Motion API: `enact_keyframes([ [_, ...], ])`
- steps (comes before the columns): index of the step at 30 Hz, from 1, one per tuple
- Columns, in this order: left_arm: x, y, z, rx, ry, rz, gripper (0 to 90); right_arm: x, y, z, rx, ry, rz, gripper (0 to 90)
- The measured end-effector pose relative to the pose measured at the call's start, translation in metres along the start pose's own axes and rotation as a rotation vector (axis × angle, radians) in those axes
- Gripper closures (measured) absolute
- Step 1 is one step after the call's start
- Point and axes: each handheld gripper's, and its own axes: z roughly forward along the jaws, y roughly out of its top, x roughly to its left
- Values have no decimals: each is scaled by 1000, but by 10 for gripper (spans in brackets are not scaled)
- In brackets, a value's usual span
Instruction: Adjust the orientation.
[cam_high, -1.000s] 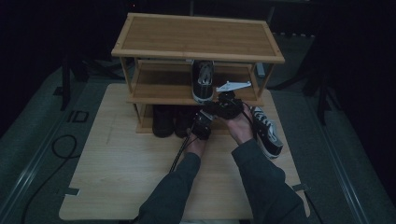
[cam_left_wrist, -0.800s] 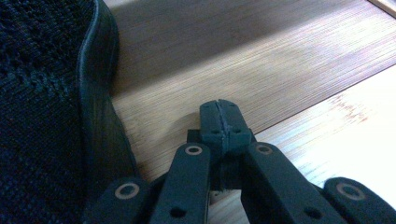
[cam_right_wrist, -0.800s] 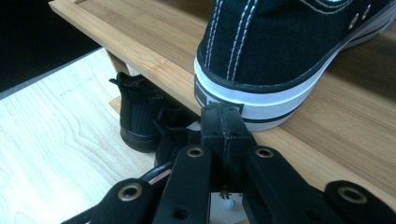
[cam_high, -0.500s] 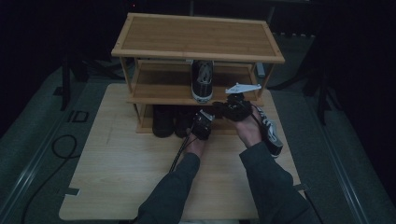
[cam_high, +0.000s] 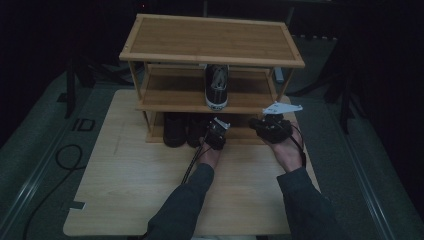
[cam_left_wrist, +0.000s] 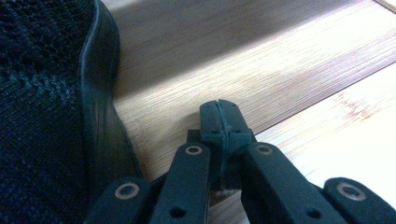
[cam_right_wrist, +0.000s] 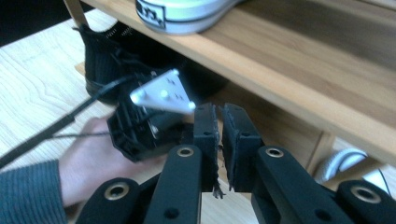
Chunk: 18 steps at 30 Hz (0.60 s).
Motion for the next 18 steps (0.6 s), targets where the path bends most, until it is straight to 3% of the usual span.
enact_keyframes([
  [5,0,0,0,1,-10,5,900,-10,-11,-5,18,-35,15,831],
  [9,0,0,1,-2,-11,5,900,-18,-24,-4,67,-114,-4,825],
  [18,0,0,0,0,-10,5,900,-42,-50,1,115,-167,79,826],
])
